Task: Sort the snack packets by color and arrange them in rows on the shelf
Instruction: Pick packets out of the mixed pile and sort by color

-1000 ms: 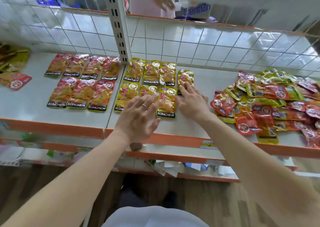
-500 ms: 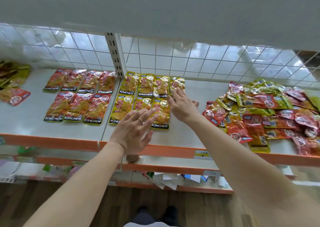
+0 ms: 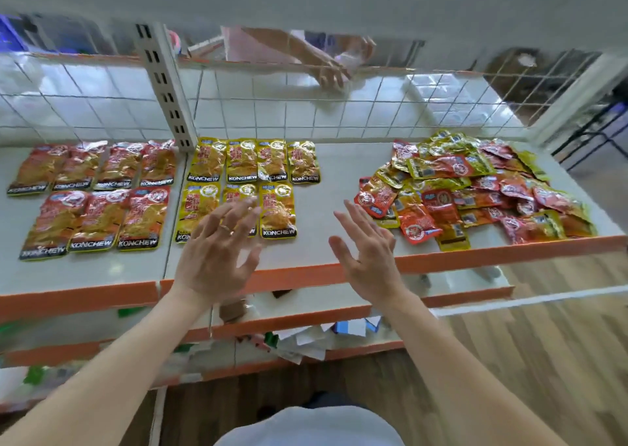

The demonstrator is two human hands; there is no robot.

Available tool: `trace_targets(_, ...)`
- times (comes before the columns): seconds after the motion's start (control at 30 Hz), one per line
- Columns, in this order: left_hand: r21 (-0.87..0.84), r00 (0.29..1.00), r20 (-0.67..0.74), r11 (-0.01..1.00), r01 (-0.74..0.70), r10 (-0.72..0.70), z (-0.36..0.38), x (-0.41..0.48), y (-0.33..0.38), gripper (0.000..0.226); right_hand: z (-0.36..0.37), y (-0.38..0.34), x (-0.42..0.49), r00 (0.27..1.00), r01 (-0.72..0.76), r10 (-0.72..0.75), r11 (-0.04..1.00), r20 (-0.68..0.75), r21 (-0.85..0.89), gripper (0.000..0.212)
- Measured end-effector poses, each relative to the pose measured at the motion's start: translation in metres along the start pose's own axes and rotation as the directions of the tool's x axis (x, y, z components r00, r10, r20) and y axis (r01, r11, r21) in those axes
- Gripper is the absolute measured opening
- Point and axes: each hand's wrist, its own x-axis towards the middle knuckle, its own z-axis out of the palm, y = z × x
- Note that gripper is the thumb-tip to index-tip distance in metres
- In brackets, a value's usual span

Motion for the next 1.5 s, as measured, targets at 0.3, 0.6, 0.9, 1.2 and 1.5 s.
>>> trace_targets(0.3,-0.029,0.985,-0.075,0.987,-0.157,0.154,0.005,0.006,0.023,0.052,-0.080,0.035,-0.016,0.949,-0.125,0.169,0.977,-0.267,0.172,0.052)
trace_targets(0.6,-0.177,0.940,-0.017,0.924,-0.338,0.341,0.044,0.057,0.147,0.073,-0.116,0.108,-0.047,0.923,-0.216,0.257,0.962,-0.285,0.170,0.047)
trace_targets(0.9,-0.239,0.964,0.045,0.940,-0.243,0.260,0.084,0.129,0.258,0.052,-0.188,0.206,-0.045,0.943,-0.253,0.252,0.967,-0.215,0.025,0.039)
trace_targets(1.2,0.108,0.937,0.190,0.955,0.277,-0.294,0.119,0.191,0.335,0.063,-0.249,0.296,-0.037,0.923,-0.287,0.276,0.958,-0.267,-0.003,0.037)
trace_targets(1.5,0.027,0.962,0.144,0.973,0.230,-0.231,0.128,0.202,0.354,0.063,-0.284,0.343,0.012,0.914,-0.399,0.388,0.913,-0.120,-0.086,0.049)
